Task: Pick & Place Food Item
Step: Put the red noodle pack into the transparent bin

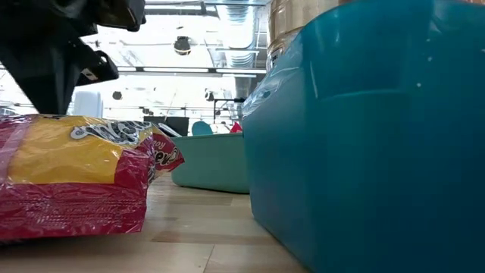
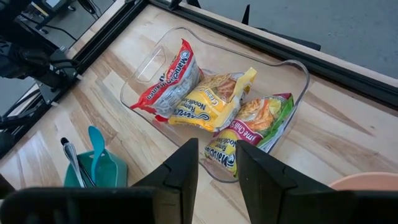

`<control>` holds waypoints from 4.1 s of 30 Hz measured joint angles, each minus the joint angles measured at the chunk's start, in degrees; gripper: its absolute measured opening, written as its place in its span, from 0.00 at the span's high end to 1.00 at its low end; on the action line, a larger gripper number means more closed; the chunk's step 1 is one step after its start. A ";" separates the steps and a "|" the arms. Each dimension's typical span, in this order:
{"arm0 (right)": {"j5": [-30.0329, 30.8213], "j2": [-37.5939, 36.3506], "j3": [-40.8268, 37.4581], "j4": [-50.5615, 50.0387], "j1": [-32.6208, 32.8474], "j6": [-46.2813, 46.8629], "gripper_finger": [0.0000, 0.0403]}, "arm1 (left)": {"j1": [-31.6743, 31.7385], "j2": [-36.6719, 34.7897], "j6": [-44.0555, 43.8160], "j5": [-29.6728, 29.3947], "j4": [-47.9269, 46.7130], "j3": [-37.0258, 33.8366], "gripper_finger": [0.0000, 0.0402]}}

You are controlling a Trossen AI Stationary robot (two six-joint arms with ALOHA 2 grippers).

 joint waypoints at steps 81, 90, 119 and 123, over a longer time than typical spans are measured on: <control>0.20 0.00 0.00 0.24 0.00 0.02 0.75 | 2.14 4.42 32.04 7.20 18.86 -7.28 0.57; 0.20 0.00 0.00 0.24 0.00 0.00 0.75 | 2.14 4.39 31.60 9.66 18.73 -7.28 0.65; 0.20 0.00 0.00 0.24 0.00 0.00 0.75 | 2.14 4.20 31.41 9.53 19.66 -7.25 1.00; 0.20 0.00 0.00 0.23 0.00 -0.01 0.75 | 2.14 3.46 31.37 9.24 19.52 -7.01 1.00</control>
